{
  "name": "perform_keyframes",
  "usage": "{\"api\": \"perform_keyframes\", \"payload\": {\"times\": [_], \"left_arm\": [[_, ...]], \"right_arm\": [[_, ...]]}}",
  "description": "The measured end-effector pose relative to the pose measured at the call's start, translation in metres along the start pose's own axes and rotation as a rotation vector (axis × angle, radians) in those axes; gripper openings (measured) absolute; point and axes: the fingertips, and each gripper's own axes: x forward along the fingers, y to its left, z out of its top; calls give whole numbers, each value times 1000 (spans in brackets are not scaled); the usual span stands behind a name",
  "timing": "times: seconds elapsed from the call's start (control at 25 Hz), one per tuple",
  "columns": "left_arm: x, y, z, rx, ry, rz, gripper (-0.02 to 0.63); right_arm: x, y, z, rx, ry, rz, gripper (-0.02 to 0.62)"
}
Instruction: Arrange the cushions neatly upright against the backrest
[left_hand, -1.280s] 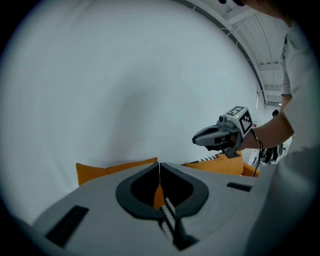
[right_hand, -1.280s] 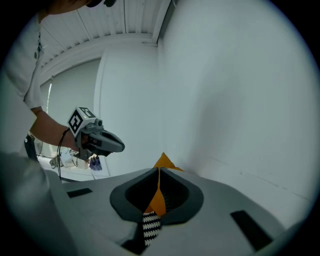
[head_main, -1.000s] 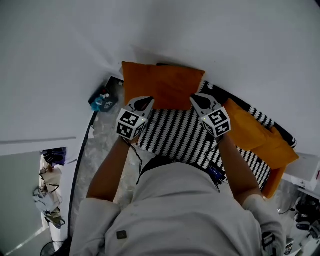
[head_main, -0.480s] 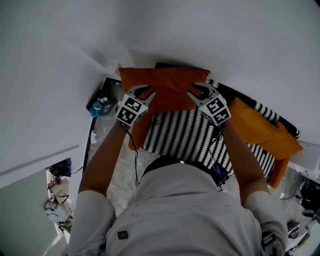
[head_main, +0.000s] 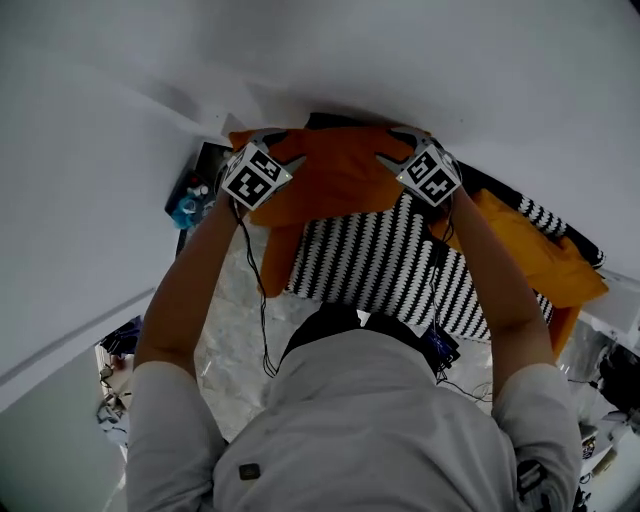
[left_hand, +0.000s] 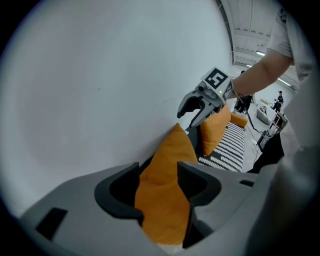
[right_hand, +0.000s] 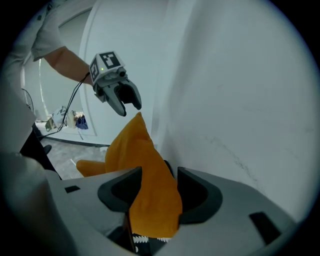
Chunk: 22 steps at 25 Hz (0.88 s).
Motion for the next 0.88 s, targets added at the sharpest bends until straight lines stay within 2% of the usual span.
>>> {"api": "perform_keyframes", "payload": {"times": [0.24, 0.52, 0.72, 0.88], "left_arm": [[29, 30, -26, 55, 142, -58, 256], [55, 51, -47, 86, 259, -130, 265], [74, 51, -70, 20, 330, -175, 279], [81, 45, -86, -21, 345, -193, 253]], "right_arm": [[45, -17, -25, -59, 134, 41, 245], [84, -32, -47, -63, 231, 95, 249], [113, -31, -69, 82, 261, 162, 241], [121, -12, -80, 86, 309, 223, 180]]}}
